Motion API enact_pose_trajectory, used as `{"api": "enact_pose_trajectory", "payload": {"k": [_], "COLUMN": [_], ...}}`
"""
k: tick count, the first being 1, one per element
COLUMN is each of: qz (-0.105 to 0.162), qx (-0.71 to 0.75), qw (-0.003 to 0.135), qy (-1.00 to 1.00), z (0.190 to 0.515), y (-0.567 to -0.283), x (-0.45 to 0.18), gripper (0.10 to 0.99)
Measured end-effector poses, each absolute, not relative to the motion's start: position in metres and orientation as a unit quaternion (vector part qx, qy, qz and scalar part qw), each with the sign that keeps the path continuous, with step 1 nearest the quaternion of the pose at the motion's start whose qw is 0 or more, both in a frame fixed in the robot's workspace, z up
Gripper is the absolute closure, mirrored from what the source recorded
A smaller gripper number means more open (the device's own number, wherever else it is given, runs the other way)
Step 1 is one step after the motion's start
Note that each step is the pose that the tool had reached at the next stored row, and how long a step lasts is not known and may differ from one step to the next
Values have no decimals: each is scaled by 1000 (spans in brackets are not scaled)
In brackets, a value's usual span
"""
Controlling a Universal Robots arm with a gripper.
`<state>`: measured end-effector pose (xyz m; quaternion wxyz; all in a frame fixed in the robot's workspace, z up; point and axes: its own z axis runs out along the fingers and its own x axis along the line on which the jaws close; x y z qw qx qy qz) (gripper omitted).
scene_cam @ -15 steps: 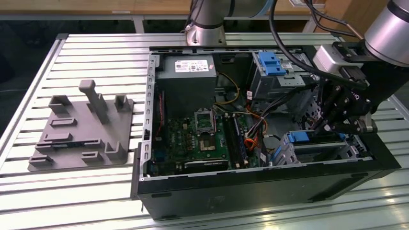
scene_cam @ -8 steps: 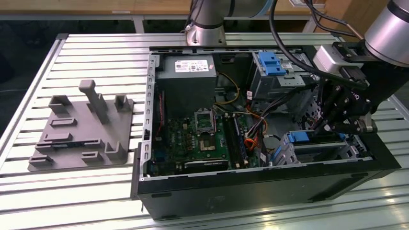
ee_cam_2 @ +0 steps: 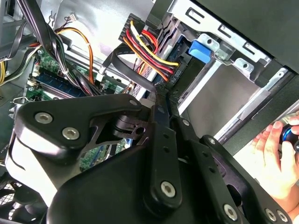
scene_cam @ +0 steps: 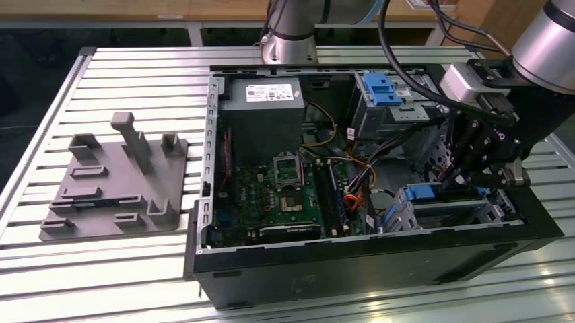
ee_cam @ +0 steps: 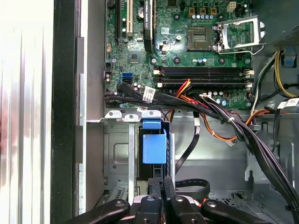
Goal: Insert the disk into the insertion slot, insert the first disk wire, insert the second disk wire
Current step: 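Insert the second disk wire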
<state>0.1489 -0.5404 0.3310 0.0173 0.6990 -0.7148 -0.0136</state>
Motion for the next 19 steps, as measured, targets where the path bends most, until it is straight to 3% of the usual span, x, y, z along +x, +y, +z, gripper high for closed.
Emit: {"api": "enact_pose_trajectory", "payload": {"k": [19], "qz": [-12], "qx": [699], "qw": [19], "qy": [-715], "z": [337], "y": [-539], "x": [149], "gripper": [941]}}
